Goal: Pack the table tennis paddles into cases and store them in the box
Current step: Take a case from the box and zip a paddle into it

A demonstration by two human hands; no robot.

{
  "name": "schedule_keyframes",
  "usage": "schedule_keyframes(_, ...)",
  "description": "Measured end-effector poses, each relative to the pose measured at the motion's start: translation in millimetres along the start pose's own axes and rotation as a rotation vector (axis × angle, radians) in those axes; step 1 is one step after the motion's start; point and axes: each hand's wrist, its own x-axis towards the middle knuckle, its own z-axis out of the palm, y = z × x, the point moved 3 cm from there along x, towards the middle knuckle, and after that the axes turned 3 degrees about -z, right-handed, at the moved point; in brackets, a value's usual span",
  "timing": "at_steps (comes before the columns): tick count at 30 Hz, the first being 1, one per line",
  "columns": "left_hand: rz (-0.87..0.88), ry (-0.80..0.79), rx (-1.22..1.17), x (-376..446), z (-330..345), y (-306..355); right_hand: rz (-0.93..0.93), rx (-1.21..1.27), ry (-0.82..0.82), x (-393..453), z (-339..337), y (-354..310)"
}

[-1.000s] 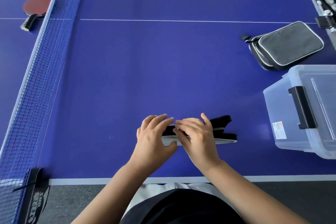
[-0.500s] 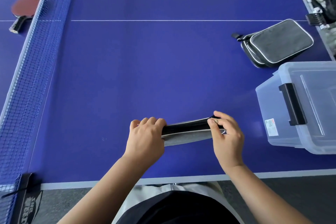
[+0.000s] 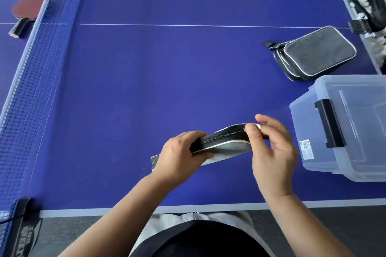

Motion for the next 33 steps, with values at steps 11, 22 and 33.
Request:
schedule_keyframes(11,0.070,0.162,-0.235,-17,-19,37,-0.045,0.109,-0.132,-25,23,-33)
schedule_keyframes(22,-0.043,0.185,-0.360,-34,-33,23,0.364,0.173,-0.134,-20,22,26)
schedule_keyframes(33,-0.047,0.225,-0.404,-44,-41,14,0.587,0.163,-0.176,-13,7,47)
